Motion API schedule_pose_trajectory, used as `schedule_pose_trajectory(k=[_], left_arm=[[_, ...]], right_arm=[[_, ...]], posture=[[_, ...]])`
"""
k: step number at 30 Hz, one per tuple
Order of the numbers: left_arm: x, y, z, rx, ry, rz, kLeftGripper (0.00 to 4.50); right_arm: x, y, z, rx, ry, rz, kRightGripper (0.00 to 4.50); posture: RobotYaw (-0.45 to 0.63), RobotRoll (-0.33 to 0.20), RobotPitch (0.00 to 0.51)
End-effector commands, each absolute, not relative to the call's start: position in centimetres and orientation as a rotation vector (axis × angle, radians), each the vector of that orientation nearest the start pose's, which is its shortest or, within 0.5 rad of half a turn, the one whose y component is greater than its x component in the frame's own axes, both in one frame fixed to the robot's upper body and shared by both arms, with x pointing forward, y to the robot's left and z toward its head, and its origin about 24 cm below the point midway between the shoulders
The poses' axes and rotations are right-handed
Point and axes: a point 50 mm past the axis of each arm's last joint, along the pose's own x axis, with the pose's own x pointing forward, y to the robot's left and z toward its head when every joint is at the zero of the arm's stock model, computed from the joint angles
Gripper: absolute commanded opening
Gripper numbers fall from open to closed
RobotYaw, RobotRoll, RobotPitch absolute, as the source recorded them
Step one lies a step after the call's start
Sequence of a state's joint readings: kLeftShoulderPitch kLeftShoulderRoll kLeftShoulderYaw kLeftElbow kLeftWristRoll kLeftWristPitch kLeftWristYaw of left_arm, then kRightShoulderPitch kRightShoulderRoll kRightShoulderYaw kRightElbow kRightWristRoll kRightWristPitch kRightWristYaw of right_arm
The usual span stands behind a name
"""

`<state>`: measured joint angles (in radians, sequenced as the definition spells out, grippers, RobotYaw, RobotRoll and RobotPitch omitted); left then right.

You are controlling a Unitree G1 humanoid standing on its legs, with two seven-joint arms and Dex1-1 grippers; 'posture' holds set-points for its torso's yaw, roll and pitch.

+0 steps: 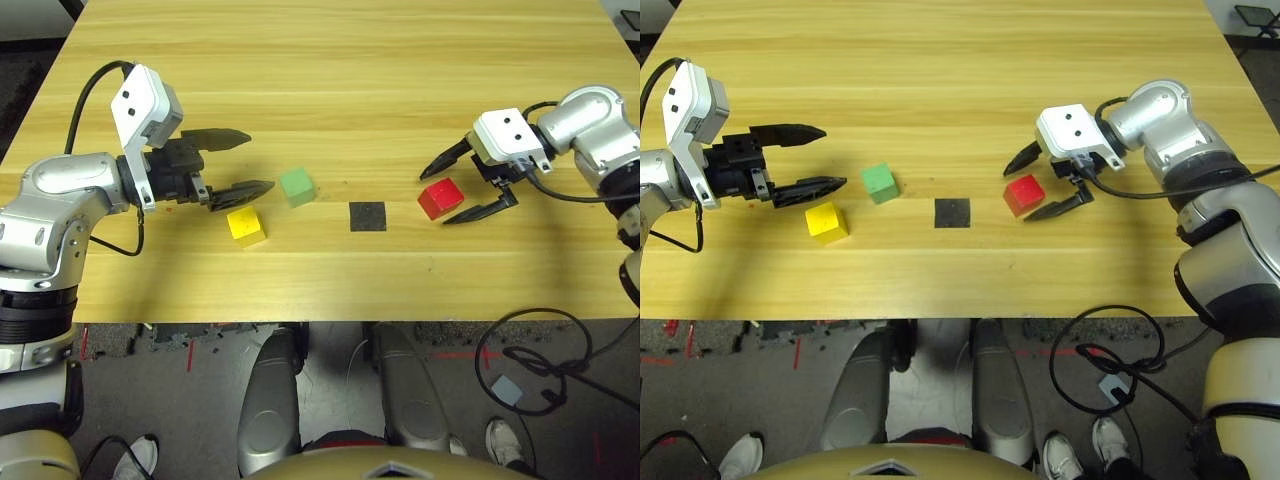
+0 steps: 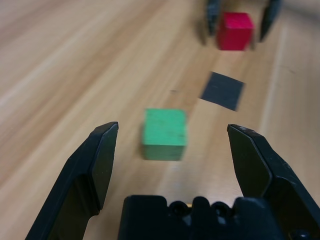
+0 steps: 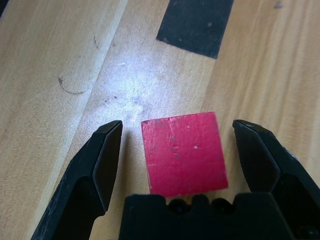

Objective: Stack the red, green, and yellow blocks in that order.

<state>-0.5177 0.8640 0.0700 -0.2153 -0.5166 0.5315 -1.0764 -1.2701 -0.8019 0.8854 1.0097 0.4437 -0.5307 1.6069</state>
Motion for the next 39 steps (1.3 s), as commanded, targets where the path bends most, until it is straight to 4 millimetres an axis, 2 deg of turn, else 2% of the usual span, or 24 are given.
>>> schedule_pose_trajectory(k=[1, 6, 7, 9, 13, 19, 22, 25, 29, 39], left_arm=[[26.8, 19.8, 22.6, 0.459, 0.036, -1.163, 4.5], [26.9, 19.9, 22.6, 0.462, 0.037, -1.161, 4.5], [26.9, 19.9, 22.5, 0.463, 0.038, -1.16, 4.5], [26.9, 20.0, 22.4, 0.468, 0.044, -1.161, 4.5], [27.0, 19.8, 22.4, 0.473, 0.048, -1.17, 4.5], [27.4, 19.1, 22.3, 0.475, 0.056, -1.202, 4.5], [27.7, 18.8, 22.3, 0.477, 0.058, -1.212, 4.5], [27.9, 18.6, 22.4, 0.478, 0.06, -1.219, 4.5], [28.2, 18.3, 22.5, 0.48, 0.063, -1.227, 4.5], [28.1, 18.1, 22.5, 0.474, 0.062, -1.221, 4.5]], right_arm=[[35.5, -20.3, 22.2, -1.102, 0.255, 1.593, 3.88], [35.7, -20.3, 22.5, -1.107, 0.25, 1.573, 2.17], [35.8, -20.4, 22.7, -1.103, 0.25, 1.563, 2.07], [35.9, -20.3, 23.4, -1.083, 0.237, 1.541, 2.08], [36.1, -18.7, 24.6, -1.0, 0.196, 1.546, 2.08], [34.7, -15.1, 24.1, -0.836, 0.229, 1.479, 2.08], [33.5, -12.6, 23.4, -0.733, 0.276, 1.43, 2.08], [32.8, -11.3, 23.1, -0.708, 0.3, 1.406, 2.08], [32.0, -10.5, 22.8, -0.71, 0.31, 1.385, 2.08], [31.4, -11.0, 22.4, -0.797, 0.313, 1.371, 2.08]], posture=[[0.29, -0.057, 0.302], [0.29, -0.056, 0.303], [0.29, -0.057, 0.303], [0.29, -0.058, 0.303], [0.28, -0.06, 0.305], [0.27, -0.062, 0.307], [0.27, -0.063, 0.308], [0.28, -0.061, 0.308], [0.29, -0.061, 0.311], [0.3, -0.065, 0.314]])
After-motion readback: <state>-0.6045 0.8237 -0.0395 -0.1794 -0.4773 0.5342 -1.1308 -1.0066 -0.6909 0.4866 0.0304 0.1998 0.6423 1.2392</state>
